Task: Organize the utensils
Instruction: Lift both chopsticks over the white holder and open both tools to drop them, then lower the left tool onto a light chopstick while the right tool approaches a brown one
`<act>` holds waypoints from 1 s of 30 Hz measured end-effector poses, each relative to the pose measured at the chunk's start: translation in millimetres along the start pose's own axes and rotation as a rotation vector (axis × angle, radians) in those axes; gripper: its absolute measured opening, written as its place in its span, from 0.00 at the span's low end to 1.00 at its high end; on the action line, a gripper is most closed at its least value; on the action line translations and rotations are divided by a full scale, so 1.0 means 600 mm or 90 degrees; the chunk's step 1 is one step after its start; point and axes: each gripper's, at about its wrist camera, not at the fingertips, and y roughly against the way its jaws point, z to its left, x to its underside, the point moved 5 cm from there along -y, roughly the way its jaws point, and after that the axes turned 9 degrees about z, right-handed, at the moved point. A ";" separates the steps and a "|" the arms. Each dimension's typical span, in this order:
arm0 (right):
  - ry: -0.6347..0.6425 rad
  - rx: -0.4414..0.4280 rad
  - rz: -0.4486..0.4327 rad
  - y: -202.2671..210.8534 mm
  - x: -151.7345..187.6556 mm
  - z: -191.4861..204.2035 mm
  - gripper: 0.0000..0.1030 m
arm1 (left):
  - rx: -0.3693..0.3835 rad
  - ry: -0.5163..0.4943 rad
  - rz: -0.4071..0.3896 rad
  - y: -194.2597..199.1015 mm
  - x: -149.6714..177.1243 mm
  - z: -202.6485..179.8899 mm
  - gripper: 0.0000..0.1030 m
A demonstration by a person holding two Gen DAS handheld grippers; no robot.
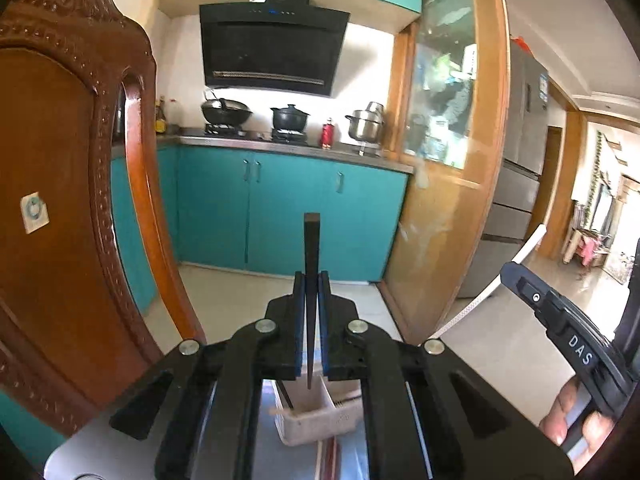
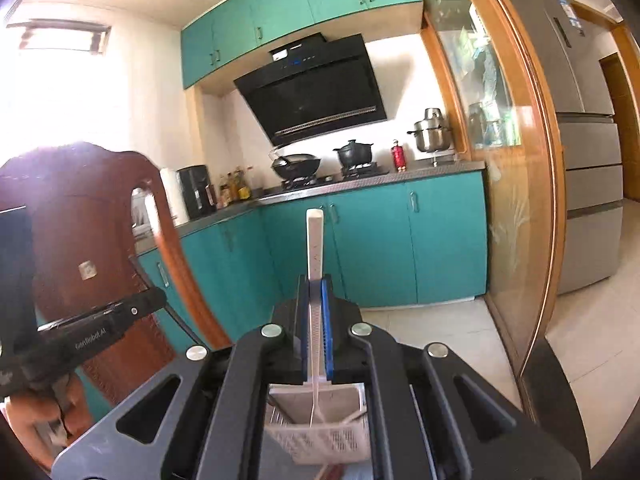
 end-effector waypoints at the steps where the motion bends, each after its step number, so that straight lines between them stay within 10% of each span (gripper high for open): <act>1: 0.005 0.004 0.004 -0.017 0.003 0.002 0.06 | -0.007 -0.002 0.003 -0.012 0.006 0.000 0.07; 14: 0.015 0.031 0.109 -0.129 0.131 -0.023 0.08 | -0.046 -0.014 0.077 -0.089 0.113 0.013 0.07; 18: -0.004 0.027 0.096 -0.101 0.131 -0.036 0.27 | -0.042 -0.013 0.066 -0.071 0.119 0.013 0.18; 25: -0.027 0.004 0.023 0.032 0.162 -0.071 0.28 | -0.020 -0.011 0.031 0.016 0.176 0.022 0.28; 30: -0.055 0.002 0.043 0.040 0.239 -0.116 0.37 | 0.010 -0.023 0.152 -0.024 0.302 0.018 0.28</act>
